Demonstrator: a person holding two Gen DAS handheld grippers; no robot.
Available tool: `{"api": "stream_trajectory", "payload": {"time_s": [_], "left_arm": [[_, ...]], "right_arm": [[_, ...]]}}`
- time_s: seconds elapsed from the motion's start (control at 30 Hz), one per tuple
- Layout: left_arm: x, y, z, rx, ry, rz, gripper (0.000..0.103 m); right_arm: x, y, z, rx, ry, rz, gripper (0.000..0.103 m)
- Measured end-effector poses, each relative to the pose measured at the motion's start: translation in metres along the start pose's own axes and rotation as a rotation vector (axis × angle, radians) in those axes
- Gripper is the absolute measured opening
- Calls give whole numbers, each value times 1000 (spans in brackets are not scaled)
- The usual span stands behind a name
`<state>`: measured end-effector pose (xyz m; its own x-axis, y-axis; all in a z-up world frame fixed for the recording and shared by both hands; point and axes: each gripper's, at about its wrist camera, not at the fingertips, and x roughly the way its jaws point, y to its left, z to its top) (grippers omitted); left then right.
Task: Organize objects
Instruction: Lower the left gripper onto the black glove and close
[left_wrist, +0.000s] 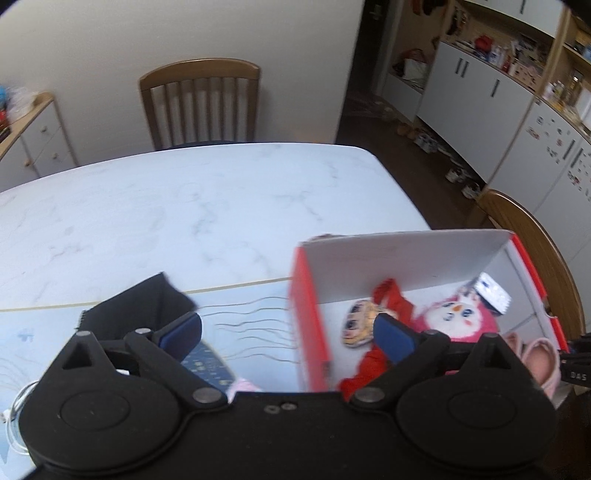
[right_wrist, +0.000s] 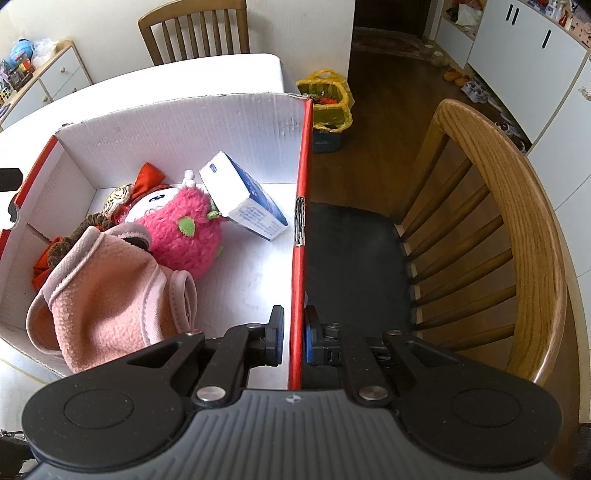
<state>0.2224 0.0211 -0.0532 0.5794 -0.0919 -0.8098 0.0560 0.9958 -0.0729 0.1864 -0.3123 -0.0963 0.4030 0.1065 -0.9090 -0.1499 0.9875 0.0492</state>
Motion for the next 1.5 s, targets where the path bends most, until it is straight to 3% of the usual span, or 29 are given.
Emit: {"api": "stream_trajectory", "payload": {"time_s": [0.33,0.53,0.73,1.2,1.5], "left_arm": [[1,52,1,-60,-11,73,102],[22,90,1,-115,16,145,102],[55,119,-4,-201,67,170,102],[109,132,-6,-260,126,181,102],[117,126,-8,-224,117,207,100]], "right_arm": [[-4,4,2,-7,7,-20,11],[-4,6,4,-10,15,-30,11],[-3,7,5,-10,25,-36,11],[3,9,6,4,51,-57,11],[2,9,6,11,52,-56,11]]}}
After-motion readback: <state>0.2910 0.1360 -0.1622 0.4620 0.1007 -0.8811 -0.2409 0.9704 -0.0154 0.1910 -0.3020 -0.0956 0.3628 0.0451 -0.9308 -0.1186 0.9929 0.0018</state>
